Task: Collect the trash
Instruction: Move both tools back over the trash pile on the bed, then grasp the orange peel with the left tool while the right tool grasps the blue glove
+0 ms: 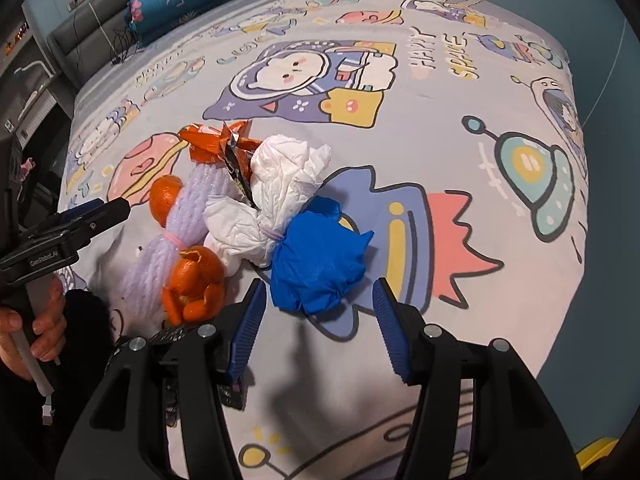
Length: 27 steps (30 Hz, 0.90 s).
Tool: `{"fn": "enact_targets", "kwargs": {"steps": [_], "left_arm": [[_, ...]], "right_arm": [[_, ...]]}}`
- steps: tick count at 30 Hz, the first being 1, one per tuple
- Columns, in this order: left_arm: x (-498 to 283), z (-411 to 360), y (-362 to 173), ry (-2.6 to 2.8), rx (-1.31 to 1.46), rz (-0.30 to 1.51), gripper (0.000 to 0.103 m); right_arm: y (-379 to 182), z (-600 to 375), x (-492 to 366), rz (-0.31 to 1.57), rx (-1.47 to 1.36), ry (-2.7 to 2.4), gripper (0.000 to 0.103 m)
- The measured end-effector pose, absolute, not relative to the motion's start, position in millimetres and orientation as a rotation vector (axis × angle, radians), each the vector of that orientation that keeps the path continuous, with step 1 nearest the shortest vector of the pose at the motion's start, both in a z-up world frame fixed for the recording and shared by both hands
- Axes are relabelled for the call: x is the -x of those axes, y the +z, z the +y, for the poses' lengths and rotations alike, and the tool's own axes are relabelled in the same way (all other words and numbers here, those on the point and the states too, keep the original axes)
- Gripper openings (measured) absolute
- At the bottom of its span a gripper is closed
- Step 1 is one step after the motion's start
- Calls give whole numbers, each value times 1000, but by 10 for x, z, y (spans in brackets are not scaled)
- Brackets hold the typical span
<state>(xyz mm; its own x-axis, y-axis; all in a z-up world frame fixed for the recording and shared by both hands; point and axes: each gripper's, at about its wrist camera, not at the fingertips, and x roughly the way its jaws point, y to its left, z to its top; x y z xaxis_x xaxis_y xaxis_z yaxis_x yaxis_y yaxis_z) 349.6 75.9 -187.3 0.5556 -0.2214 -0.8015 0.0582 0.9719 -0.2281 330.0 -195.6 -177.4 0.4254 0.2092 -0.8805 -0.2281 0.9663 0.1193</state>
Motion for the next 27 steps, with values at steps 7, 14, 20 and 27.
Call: {"fn": "enact_targets", "kwargs": {"steps": [7,14,20,27], "left_arm": [[-3633,660,-1939,-186,166,996,78],[-3722,500,-2058,-245,161,1040,51],[-3727,510,-2102,-240,170,1046,42],[-3713,548,-2087,-254,178,1051,5]], "right_arm": [[-1916,-1855,-3416,1121,68,256,53],[-2042,-1794,-3518,1152,88,254,45],[-2082,-1744,-3529,1153,98,258,34],[-2088,-1684,-3499,1146,136,241,16]]}}
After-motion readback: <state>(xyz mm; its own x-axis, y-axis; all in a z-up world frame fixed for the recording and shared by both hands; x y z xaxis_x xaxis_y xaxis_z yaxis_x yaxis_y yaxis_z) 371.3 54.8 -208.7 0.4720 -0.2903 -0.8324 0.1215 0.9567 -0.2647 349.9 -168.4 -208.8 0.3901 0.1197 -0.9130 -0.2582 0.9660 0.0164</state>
